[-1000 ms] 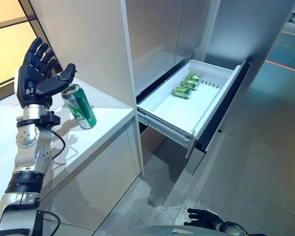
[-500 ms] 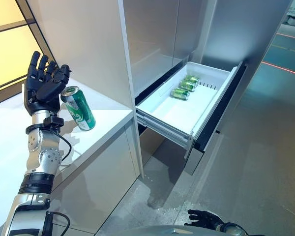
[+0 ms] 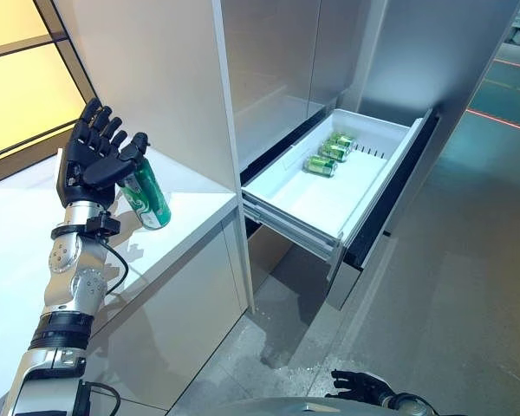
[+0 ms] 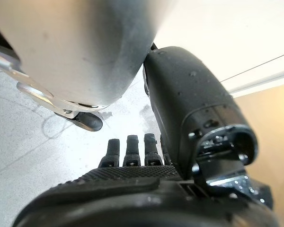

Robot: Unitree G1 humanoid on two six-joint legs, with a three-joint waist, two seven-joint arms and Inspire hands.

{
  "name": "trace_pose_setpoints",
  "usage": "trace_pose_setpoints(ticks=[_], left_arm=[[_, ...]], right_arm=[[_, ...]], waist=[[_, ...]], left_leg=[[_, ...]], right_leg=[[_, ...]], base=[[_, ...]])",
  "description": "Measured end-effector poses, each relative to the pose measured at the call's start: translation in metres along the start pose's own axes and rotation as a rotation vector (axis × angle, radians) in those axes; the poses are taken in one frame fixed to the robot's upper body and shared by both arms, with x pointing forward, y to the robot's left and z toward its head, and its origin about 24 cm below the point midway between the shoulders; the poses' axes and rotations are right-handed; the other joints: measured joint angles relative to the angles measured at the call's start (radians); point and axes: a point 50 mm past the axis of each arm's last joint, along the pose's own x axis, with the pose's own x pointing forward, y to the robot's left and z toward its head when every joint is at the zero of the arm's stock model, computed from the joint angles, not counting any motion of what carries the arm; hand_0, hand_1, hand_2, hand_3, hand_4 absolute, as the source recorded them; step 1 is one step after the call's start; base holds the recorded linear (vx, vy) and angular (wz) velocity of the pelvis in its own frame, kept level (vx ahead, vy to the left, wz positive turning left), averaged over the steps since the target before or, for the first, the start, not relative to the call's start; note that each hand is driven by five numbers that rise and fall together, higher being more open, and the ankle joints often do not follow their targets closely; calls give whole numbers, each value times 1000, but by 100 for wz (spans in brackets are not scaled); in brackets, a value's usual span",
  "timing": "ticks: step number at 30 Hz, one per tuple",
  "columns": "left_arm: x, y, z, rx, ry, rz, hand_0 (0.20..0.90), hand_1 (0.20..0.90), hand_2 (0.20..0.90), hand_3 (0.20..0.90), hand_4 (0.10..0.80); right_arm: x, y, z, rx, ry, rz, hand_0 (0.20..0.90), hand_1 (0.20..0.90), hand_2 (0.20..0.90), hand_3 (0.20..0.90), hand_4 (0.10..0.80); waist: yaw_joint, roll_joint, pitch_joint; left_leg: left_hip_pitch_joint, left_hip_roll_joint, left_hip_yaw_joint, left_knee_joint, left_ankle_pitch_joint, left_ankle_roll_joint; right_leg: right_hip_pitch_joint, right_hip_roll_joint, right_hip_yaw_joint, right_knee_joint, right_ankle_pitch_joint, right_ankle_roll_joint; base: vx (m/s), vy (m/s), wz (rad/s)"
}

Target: Put drinks into fridge and close the fridge

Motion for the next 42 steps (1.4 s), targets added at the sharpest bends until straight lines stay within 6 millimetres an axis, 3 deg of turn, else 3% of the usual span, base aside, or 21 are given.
trace_pose_setpoints(ticks=[24,42], left_arm=[[-6,-2,2,68,7,-46,900,900,900,900,800],[-4,-9,-1,138,110,-136,900,900,900,900,800]], right_arm=[[-2,-2,-5,17,4,-8,900,900,900,900,800],[-2,-4,-4,33,-4,-12,900,900,900,900,800]], waist=[[25,5,5],[23,7,17]], left_leg=[[-2,-1,-8,0,0,0],[-5,-1,-7,0,0,0]], right_leg=[[1,0,-7,0,0,0],[-1,0,-6,0,0,0]], base=[[0,0,0],[0,0,0]])
